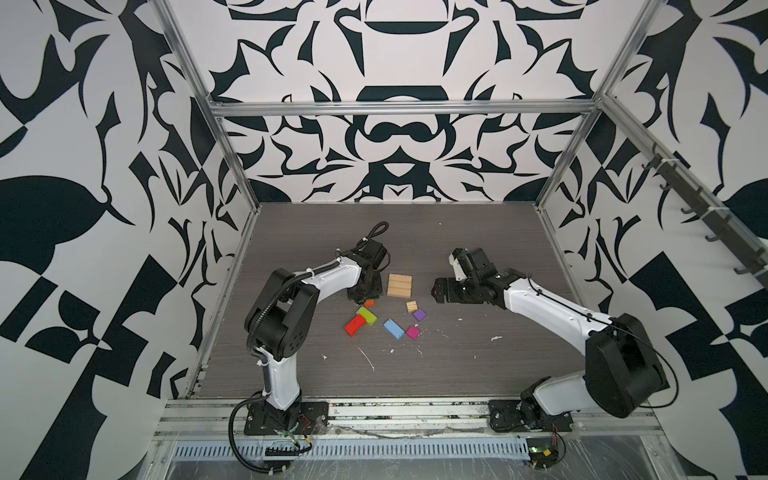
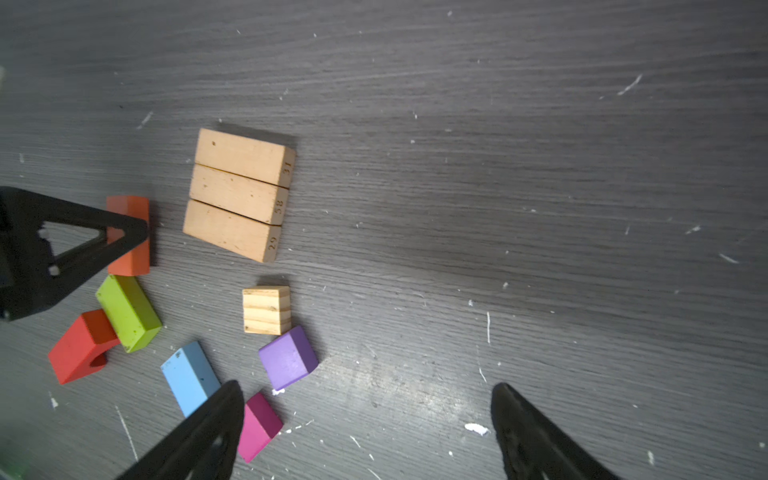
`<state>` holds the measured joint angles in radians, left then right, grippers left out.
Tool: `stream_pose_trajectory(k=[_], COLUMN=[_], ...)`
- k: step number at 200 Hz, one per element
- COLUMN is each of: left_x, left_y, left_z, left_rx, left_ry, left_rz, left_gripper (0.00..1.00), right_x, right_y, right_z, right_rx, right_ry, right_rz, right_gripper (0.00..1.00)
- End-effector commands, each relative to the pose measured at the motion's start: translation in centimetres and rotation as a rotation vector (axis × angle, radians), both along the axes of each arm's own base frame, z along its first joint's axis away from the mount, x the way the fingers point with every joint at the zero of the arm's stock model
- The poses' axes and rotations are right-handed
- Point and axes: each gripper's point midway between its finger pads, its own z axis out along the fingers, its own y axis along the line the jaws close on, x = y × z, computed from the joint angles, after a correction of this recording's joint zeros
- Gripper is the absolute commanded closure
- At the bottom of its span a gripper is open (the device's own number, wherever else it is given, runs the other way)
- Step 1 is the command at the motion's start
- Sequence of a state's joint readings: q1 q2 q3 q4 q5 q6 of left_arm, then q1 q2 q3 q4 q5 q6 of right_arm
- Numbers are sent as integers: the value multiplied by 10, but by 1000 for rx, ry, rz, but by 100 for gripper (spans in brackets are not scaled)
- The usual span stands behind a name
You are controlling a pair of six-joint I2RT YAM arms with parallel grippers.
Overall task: Build the wood block tower
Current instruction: 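Close the left gripper on the orange rectangular block, then lift the orange block and carry it over the three wood bars with the left gripper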
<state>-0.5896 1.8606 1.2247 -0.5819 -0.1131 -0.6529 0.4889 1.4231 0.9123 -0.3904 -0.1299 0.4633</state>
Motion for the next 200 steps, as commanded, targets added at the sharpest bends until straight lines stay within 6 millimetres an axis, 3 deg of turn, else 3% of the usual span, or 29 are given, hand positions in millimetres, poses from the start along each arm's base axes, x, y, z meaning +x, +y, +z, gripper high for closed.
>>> stream_pose_trajectory(k=[1,44,100,200], left_x=[4,9,18,32], left_y=[-9,-21,-38,-67], left_z=[23,41,60,61], left_rx=[-44,-102,-146,-184], left_ry=[-43,-86,-113,-94], left_rz=[-35,-91,-184,-260], left_gripper=[71,71,70,70], right_x=[1,-3,-11,-30], right_y=[8,19,18,23], right_z=[21,33,50,59], right_rx=[49,127,152,194], right_ry=[-72,-137,-281,-385], right_rz=[34,85,118,218], right_gripper=[4,4,3,3])
